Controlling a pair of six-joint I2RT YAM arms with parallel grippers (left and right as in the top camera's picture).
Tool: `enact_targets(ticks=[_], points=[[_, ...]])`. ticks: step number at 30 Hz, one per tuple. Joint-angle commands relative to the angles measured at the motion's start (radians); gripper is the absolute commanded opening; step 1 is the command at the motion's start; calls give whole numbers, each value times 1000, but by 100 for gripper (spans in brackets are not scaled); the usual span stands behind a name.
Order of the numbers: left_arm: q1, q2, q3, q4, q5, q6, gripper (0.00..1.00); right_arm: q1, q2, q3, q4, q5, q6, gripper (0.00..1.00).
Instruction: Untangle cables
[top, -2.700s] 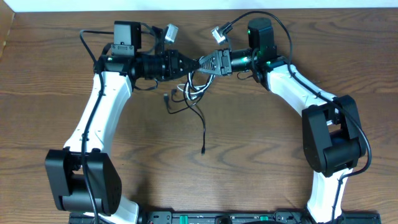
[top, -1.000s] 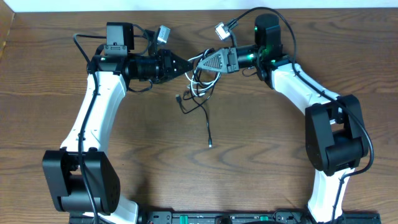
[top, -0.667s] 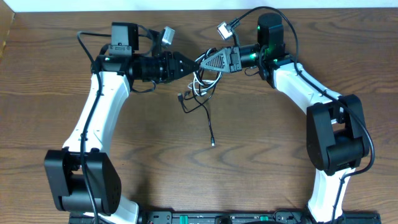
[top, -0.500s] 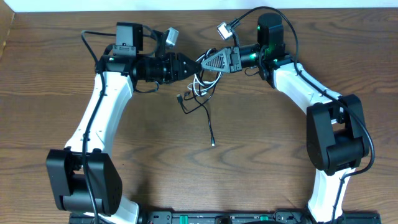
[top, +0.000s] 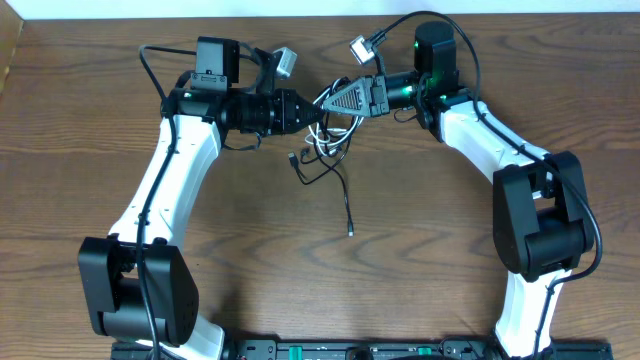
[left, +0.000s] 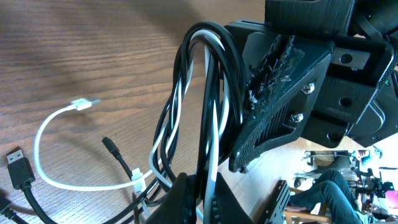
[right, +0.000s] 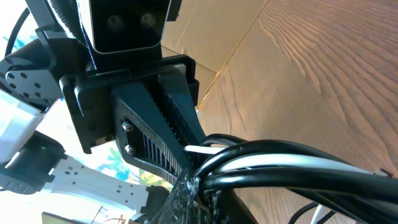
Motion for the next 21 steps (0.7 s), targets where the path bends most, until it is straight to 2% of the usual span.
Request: enact_targets(ticks=[1,4,7,15,21], points=[[-2,23,-11,-2,-11,41,8,1,0,-3,3,-52,-17,1],[0,23,-12,-1,-16,47,7,0,0,-3,3,-72,-29,1],[6,23,-13,-3,-82,47,7,-2,0,-3,3,-140,-77,1],[14,23,-13,-36,-187,48,7,-3,0,-3,-5,-140,-112,1],[24,23,-14,-48,-193,48,7,-3,0,-3,-5,-140,-122,1]])
